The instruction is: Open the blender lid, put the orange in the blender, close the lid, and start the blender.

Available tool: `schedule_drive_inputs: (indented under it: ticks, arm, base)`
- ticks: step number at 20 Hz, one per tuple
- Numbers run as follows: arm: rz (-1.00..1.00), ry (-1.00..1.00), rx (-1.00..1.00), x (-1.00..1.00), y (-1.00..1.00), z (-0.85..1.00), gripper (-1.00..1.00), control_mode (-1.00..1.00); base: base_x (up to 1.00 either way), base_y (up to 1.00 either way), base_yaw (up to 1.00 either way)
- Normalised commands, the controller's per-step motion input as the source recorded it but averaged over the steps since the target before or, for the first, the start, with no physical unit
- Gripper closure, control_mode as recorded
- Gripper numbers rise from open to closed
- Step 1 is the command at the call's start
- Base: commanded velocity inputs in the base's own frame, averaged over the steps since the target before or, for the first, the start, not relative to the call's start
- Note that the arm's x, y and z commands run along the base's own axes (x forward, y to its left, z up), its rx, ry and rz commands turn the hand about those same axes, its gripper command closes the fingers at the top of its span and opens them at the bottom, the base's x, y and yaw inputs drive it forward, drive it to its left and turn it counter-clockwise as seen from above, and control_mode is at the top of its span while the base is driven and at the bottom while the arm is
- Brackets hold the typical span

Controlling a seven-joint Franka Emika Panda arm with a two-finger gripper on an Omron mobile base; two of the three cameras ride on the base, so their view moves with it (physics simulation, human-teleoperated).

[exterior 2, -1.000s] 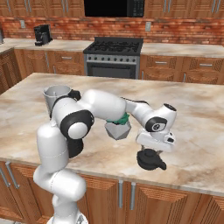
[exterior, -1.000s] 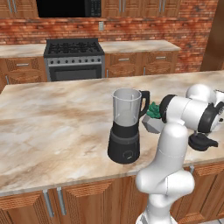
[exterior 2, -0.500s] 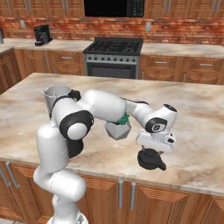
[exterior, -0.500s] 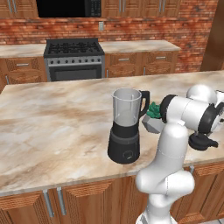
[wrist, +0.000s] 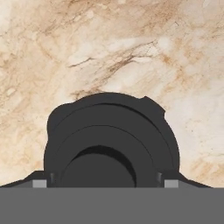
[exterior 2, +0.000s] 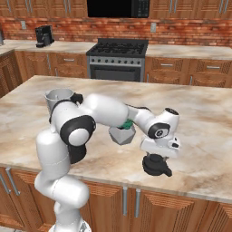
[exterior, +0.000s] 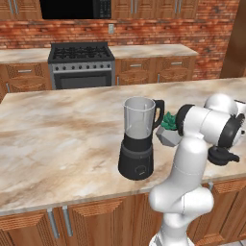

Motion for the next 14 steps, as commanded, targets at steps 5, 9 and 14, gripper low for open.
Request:
schedule_drive_inputs:
  ticks: [5,9,14]
  arm:
    - [0.0,0.0,-0.03,-0.16,0.34,-0.66,-1.0,-1.0]
    - [0.0,0.0,-0.01,-0.25,0.29,-0.67,1.0,-1.0]
    - [0.01,0.0,0.0,-0.09,0.17,-0.26,1.0,-1.0]
  base:
    - [0.0,0.0,0.0]
    - [0.0,0.0,0.0]
    - [0.0,0.0,0.0]
